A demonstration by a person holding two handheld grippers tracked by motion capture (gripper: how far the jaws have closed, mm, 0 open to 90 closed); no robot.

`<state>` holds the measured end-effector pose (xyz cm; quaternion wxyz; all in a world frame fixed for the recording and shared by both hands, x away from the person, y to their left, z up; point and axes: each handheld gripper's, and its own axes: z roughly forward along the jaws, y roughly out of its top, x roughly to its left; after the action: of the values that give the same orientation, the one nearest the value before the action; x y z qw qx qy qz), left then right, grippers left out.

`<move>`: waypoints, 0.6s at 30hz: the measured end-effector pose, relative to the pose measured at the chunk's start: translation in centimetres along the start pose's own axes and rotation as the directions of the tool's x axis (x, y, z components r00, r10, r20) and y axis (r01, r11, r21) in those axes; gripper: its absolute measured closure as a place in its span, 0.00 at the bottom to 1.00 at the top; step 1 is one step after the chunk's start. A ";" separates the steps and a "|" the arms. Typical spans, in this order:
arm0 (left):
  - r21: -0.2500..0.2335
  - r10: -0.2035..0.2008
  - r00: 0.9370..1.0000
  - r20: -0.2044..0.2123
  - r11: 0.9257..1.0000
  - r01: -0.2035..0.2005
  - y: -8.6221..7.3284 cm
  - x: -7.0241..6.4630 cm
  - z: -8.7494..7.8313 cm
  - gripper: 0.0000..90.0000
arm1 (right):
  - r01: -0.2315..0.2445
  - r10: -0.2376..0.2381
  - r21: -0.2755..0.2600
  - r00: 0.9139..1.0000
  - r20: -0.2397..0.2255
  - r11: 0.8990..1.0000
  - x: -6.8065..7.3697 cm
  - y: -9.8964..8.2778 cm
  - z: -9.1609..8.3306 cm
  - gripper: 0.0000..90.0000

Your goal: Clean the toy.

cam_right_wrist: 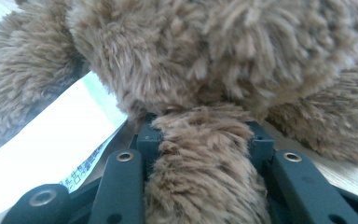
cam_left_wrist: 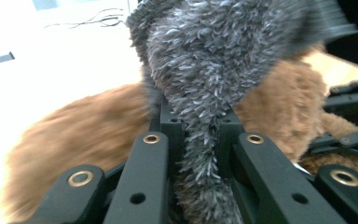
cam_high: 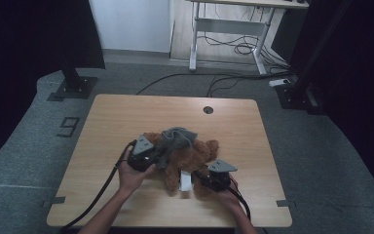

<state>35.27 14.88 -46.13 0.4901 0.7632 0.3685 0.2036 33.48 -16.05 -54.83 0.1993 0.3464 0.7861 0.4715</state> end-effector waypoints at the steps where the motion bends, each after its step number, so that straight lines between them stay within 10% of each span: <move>1: -0.009 -0.008 1.000 -0.011 1.000 0.007 -0.2 0.5 -0.5 0.88 | 0.002 -0.002 0.000 1.000 0.001 1.000 0.1 0.0 0.0 0.68; 7: -0.013 -0.065 0.995 -0.078 0.998 0.064 -1.8 3.8 -2.9 0.88 | 0.000 0.000 0.004 1.000 0.006 1.000 0.1 0.0 0.0 0.68; 14: 0.106 -0.076 0.979 -0.190 0.990 0.097 -5.2 6.7 -2.2 0.88 | -0.003 0.003 0.008 1.000 0.008 1.000 0.1 -0.1 -0.1 0.68; 18: 0.122 -0.130 0.976 -0.174 0.981 0.152 -6.1 7.8 -1.6 0.88 | -0.004 0.004 0.009 1.000 0.008 1.000 0.1 -0.1 -0.1 0.68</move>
<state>36.98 23.27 -51.28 0.4186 0.7470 0.4740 0.2052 33.35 -16.06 -54.85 0.2001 0.3506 0.7867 0.4671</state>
